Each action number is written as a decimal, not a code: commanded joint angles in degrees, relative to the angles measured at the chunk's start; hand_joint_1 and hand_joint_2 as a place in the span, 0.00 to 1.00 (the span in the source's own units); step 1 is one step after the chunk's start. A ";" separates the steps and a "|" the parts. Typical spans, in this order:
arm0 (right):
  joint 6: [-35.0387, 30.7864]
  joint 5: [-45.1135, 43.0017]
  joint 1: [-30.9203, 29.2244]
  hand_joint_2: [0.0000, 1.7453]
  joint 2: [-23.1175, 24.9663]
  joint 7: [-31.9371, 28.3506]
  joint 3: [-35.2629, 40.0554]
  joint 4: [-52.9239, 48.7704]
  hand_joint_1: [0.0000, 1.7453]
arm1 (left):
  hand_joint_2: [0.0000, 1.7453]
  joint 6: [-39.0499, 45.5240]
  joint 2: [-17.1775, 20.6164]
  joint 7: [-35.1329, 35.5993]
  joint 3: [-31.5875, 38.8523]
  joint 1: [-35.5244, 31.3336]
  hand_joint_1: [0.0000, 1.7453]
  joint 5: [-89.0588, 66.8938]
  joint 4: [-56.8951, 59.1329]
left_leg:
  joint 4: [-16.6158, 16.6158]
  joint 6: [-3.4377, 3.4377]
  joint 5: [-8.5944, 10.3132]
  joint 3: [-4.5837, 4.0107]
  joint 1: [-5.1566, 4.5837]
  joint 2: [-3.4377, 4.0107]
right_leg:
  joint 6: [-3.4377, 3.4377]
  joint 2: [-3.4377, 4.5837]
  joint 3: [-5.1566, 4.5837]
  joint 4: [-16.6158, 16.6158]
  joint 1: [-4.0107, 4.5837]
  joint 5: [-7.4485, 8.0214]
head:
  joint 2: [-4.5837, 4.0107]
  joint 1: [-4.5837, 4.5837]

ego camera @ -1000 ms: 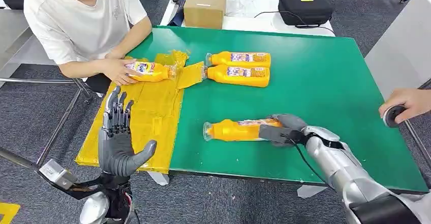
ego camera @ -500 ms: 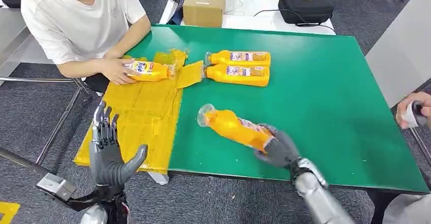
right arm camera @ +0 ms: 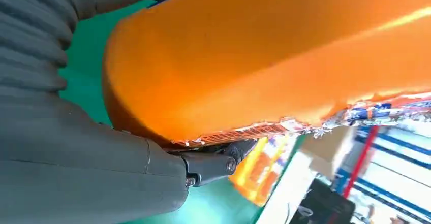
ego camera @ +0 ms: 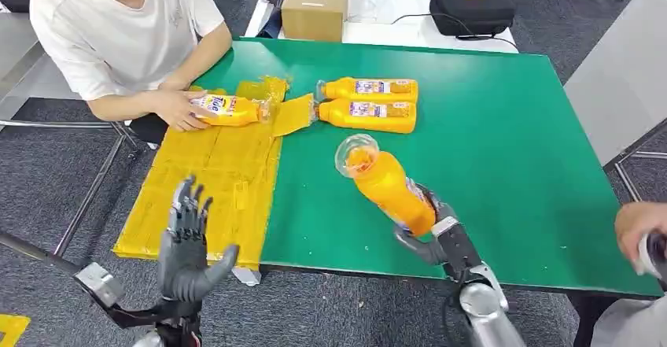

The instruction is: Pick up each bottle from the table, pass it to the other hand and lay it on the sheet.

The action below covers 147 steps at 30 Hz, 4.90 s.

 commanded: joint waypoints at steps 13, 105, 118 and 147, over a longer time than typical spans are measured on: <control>0.77 -1.37 -3.96 1.00 7.52 2.16 8.06 2.34 1.00 | 1.00 1.56 1.43 -4.62 -5.74 0.95 0.00 -10.50 2.30 | -0.05 -0.07 0.00 0.08 0.04 -0.08 | -0.11 0.01 0.10 -0.02 0.01 -0.05 | 0.00 0.00; -6.63 11.36 -16.12 0.00 15.78 5.02 40.09 14.89 0.00 | 1.00 6.39 -1.77 -0.74 -2.38 -5.66 1.00 3.02 1.22 | -0.01 -0.10 0.09 -0.04 0.08 -0.21 | -0.13 -0.16 -0.04 0.04 0.04 -0.05 | 0.00 0.07; -9.45 12.69 -14.61 0.00 14.56 4.51 36.75 15.62 0.00 | 1.00 12.31 0.30 -0.77 -0.72 -8.10 1.00 -4.24 2.90 | -0.06 -0.09 0.11 0.02 0.07 -0.21 | -0.12 -0.16 0.01 -0.01 0.03 -0.04 | 0.00 0.07; -18.08 20.62 0.16 0.00 10.73 1.78 22.67 6.47 0.00 | 1.00 23.55 12.01 15.31 0.51 -14.49 1.00 -58.59 7.21 | -0.05 -0.11 0.10 0.01 0.08 -0.28 | -0.14 -0.22 0.02 0.02 0.05 -0.06 | 0.00 0.07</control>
